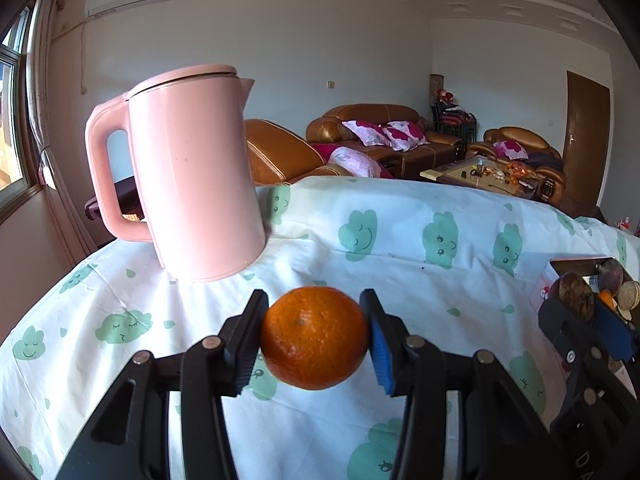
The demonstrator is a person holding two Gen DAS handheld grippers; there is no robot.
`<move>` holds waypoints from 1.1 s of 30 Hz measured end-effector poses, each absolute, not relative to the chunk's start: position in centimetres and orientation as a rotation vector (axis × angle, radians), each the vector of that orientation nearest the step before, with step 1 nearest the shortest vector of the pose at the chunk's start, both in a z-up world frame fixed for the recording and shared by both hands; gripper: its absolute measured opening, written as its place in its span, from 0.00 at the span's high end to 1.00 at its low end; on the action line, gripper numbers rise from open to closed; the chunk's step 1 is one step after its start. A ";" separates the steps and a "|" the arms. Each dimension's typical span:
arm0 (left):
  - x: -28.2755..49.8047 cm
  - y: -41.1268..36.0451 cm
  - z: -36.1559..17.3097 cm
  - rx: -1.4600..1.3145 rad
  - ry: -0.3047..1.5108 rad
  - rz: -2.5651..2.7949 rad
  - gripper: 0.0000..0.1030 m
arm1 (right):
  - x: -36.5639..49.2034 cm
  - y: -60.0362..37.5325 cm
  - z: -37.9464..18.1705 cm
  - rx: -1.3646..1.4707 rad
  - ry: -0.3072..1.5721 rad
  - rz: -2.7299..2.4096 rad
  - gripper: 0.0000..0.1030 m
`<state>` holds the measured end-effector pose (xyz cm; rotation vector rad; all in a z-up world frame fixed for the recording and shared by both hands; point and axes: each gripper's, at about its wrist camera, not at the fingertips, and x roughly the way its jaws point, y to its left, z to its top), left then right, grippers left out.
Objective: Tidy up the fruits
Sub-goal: 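Carry the orange and the date toward the tin with both tools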
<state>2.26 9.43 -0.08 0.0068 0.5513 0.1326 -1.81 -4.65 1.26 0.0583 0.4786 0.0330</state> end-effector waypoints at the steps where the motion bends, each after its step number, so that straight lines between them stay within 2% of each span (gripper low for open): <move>1: 2.1 9.2 -0.1 0.006 0.553 0.129 0.52 | -2.0 -4.9 1.2 0.063 0.482 0.032 0.59; 17: 0.4 5.3 0.1 0.024 0.551 0.058 0.52 | -4.6 -9.1 1.2 0.073 0.491 0.013 0.59; 33: -1.1 -1.7 0.4 0.060 0.529 -0.083 0.52 | -7.0 -15.7 2.5 0.029 0.420 -0.091 0.59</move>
